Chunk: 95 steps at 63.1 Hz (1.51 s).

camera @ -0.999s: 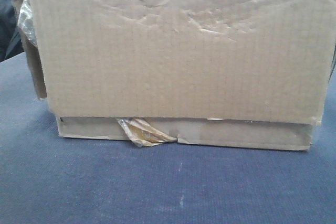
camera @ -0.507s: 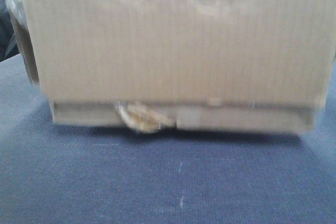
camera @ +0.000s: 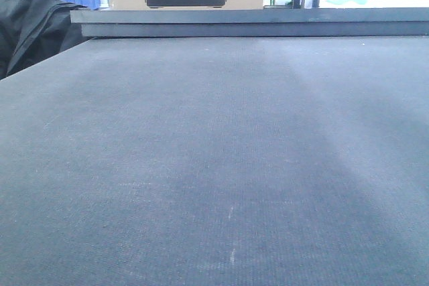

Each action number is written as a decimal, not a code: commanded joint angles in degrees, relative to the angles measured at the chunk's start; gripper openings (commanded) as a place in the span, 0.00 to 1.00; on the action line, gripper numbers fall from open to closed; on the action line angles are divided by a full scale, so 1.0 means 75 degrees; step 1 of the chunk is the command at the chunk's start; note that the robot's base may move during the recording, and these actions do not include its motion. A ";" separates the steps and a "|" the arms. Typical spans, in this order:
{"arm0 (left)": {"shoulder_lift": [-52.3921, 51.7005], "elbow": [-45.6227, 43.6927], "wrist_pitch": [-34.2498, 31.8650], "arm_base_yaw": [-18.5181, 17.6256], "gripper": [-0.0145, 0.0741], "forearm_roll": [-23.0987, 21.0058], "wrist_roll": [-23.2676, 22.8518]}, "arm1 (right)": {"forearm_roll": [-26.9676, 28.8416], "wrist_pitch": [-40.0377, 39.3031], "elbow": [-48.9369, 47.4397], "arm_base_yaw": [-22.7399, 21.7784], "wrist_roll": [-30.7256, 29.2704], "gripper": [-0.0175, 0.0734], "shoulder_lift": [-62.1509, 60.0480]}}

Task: Stack two boxes on right shelf middle
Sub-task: 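Lift the two stacked boxes off the table with both grippers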

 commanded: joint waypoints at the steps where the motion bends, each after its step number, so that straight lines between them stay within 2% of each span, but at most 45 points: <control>1: -0.0102 -0.0123 -0.0173 0.0037 0.04 -0.0062 -0.0005 | -0.0265 -0.0177 -0.0136 -0.0037 -0.0039 0.03 -0.0080; 95: -0.0065 -0.0122 -0.0265 0.0037 0.04 0.0003 -0.0005 | -0.0265 -0.0384 -0.0133 -0.0037 -0.0039 0.03 -0.0067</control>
